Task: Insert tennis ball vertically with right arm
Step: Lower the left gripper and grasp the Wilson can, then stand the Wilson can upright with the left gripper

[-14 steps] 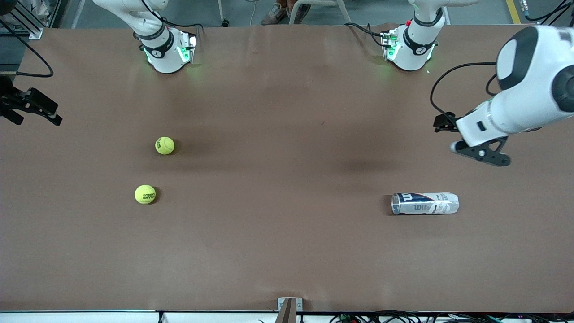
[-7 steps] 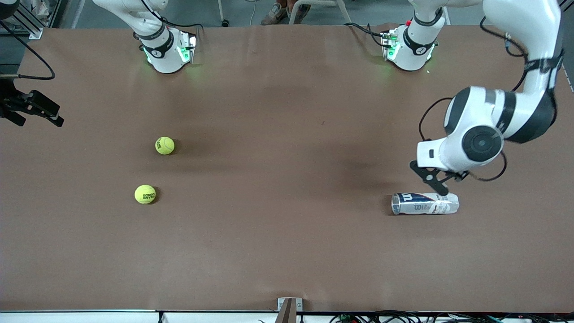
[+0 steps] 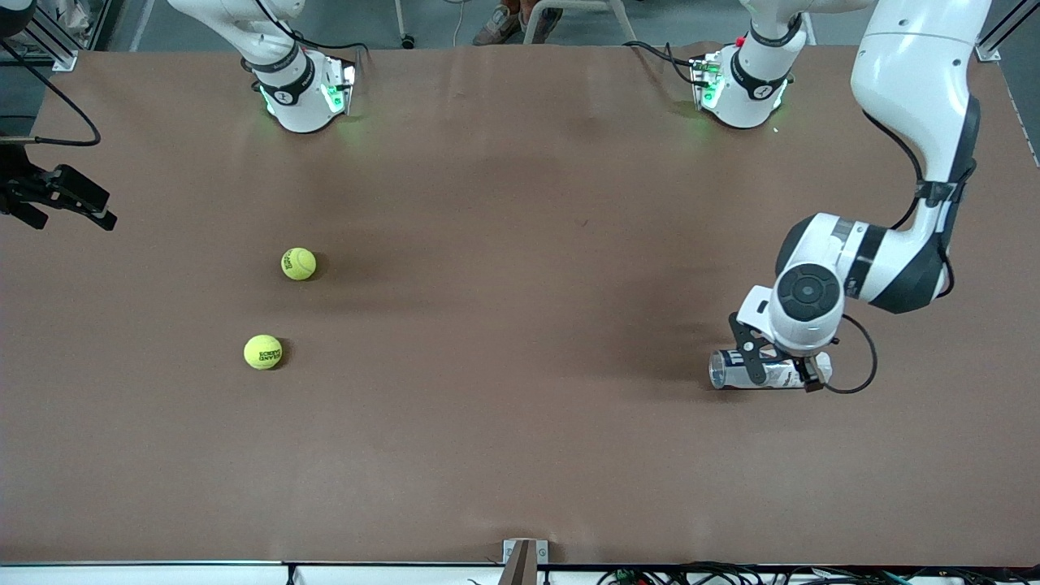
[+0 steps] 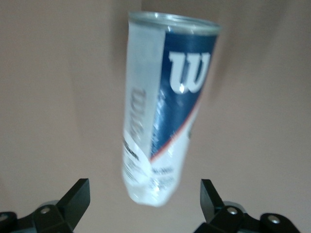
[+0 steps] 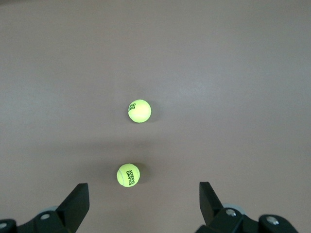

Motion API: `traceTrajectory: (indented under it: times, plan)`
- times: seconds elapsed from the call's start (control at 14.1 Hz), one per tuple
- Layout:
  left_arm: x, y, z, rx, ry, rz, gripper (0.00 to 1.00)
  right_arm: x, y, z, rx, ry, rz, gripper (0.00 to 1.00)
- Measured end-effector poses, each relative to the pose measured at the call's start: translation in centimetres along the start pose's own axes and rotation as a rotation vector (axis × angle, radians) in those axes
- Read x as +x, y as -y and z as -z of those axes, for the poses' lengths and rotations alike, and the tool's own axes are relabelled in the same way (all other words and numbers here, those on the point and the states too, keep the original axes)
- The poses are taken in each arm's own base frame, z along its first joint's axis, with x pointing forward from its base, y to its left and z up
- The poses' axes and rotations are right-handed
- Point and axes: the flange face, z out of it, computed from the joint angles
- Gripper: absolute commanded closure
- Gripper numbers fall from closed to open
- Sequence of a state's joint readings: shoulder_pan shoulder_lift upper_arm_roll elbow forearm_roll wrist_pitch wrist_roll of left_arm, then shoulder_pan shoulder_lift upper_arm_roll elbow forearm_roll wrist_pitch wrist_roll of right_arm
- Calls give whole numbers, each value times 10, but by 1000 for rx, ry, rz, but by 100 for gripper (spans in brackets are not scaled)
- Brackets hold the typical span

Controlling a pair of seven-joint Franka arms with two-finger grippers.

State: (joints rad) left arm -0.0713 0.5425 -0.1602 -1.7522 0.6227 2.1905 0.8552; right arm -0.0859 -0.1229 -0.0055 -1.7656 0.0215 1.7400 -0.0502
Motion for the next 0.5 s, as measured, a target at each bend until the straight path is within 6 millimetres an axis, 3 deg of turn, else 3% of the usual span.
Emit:
traceTrajectory:
  times: [0.21,0.5]
  plan:
    - [13,-4,-25,-2,-2,-55,0,0,0,0,0,0,0,0]
    - [19,-8,-40,-14,6,-80,0,0,0,0,0,0,-1,0]
